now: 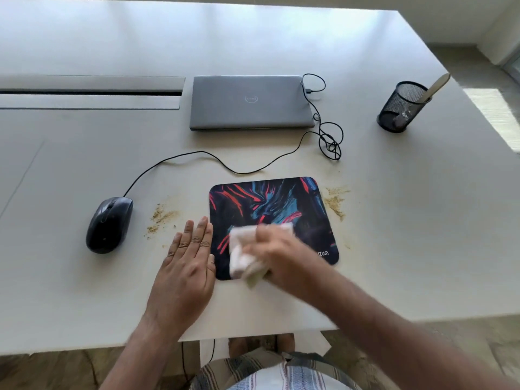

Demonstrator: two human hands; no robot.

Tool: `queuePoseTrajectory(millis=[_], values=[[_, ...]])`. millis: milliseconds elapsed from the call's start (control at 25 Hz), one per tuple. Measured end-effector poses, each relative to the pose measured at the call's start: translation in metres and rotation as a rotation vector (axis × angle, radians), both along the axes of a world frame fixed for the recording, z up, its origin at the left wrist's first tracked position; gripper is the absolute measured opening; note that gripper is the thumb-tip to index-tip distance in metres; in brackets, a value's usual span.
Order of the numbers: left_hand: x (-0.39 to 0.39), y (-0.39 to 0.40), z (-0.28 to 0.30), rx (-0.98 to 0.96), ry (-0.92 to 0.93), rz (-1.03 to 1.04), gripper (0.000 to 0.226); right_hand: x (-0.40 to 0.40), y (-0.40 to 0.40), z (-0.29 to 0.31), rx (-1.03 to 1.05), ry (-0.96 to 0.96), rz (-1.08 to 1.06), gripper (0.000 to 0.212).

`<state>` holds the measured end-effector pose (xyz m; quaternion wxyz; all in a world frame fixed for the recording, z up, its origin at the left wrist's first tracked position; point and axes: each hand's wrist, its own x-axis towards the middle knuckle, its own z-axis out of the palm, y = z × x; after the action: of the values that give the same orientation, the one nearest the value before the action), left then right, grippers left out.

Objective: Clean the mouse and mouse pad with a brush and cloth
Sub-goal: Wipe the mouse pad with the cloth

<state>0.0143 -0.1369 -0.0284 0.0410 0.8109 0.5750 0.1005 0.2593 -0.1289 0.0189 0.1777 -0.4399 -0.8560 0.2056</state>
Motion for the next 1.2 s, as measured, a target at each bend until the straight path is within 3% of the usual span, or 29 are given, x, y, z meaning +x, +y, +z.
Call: queuePoseTrajectory(millis=[80, 240, 360, 520, 760, 880, 1000, 1080, 1200], values=[[0.001, 0.001, 0.000, 0.000, 0.000, 0.000, 0.061, -0.001, -0.004, 0.005, -0.044, -0.040, 0.106, 0.032], [-0.001, 0.000, 0.003, -0.001, -0.011, -0.003, 0.060, -0.012, 0.046, 0.009, 0.049, -0.057, -0.047, 0.029], [-0.002, 0.000, 0.002, -0.010, 0.004, -0.028, 0.060, -0.028, 0.018, 0.008, -0.001, -0.043, 0.122, 0.032], [0.000, 0.000, 0.003, -0.014, -0.017, 0.009, 0.060, 0.009, -0.003, 0.021, -0.057, -0.117, 0.248, 0.032], [0.001, 0.000, 0.011, -0.078, -0.083, 0.013, 0.060, 0.050, 0.018, 0.032, 0.081, -0.081, -0.047, 0.042], [0.006, -0.006, 0.030, -0.116, -0.330, 0.070, 0.056, 0.039, 0.015, 0.034, 0.181, -0.024, -0.112, 0.048], [0.019, -0.021, 0.061, -0.187, -0.744, 0.243, 0.045, 0.019, 0.015, 0.035, 0.263, 0.047, -0.063, 0.039], [0.032, -0.022, 0.079, -0.411, -1.089, 0.305, 0.046, 0.007, 0.017, 0.036, 0.305, 0.063, -0.034, 0.040], [0.043, -0.013, 0.096, -0.736, -1.357, 0.394, 0.054, -0.014, 0.017, 0.038, 0.341, 0.060, 0.008, 0.046]])
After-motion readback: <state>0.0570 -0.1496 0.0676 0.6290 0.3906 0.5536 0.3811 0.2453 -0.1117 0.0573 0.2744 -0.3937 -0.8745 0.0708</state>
